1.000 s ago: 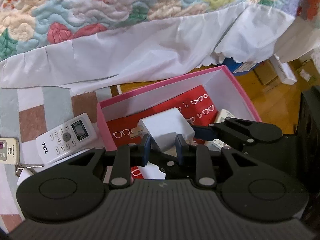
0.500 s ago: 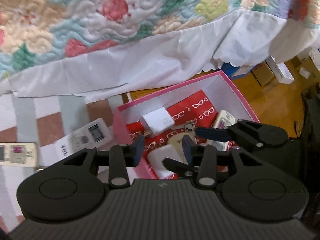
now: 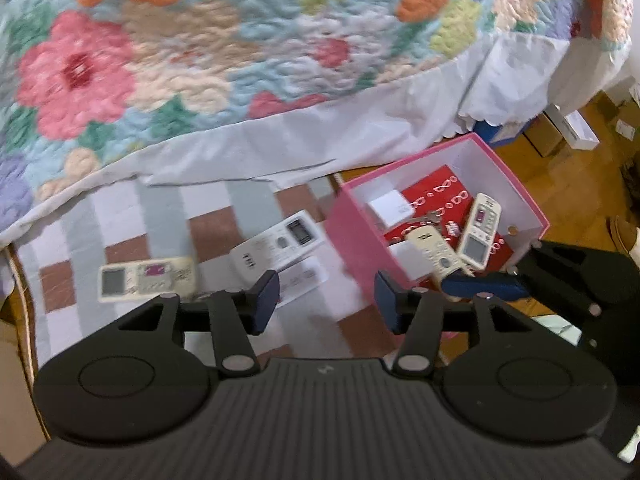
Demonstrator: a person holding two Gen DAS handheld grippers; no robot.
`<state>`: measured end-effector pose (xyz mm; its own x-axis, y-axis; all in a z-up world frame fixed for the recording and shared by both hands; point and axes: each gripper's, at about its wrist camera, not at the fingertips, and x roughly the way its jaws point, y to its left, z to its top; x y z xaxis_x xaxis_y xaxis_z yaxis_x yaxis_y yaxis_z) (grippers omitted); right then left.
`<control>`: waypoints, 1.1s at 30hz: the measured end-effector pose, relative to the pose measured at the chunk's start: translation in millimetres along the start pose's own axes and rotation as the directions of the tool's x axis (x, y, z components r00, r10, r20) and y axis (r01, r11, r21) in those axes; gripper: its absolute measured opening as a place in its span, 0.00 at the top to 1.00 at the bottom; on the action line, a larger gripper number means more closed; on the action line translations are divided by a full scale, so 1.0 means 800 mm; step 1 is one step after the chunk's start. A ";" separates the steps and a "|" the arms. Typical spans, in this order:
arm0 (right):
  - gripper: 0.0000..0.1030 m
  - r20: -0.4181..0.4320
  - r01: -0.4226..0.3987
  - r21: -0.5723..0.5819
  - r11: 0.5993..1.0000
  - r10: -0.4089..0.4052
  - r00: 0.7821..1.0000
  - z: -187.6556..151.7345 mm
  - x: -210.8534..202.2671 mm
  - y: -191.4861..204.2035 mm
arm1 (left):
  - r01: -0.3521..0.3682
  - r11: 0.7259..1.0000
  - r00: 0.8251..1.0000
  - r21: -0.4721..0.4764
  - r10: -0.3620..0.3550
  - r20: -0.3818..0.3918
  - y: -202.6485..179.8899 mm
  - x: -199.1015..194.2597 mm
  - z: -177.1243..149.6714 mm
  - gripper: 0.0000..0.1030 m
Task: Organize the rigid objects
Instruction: 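Lower the left tool onto a third white charger beside the keys, grasp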
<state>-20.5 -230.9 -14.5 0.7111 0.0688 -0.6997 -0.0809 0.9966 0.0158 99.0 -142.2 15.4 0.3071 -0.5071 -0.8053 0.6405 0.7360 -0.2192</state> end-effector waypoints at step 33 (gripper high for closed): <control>0.31 -0.101 0.008 -0.087 0.996 -0.016 0.995 -0.043 0.296 0.042 | 0.006 0.863 0.999 -0.505 -0.023 -0.026 0.198 0.196 -0.122 0.48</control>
<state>121.3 -182.4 -204.4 0.6379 0.0474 -0.7687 -0.1362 0.9893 -0.0520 180.1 -61.4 -199.0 0.2741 -0.5116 -0.8143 0.1993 0.8586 -0.4724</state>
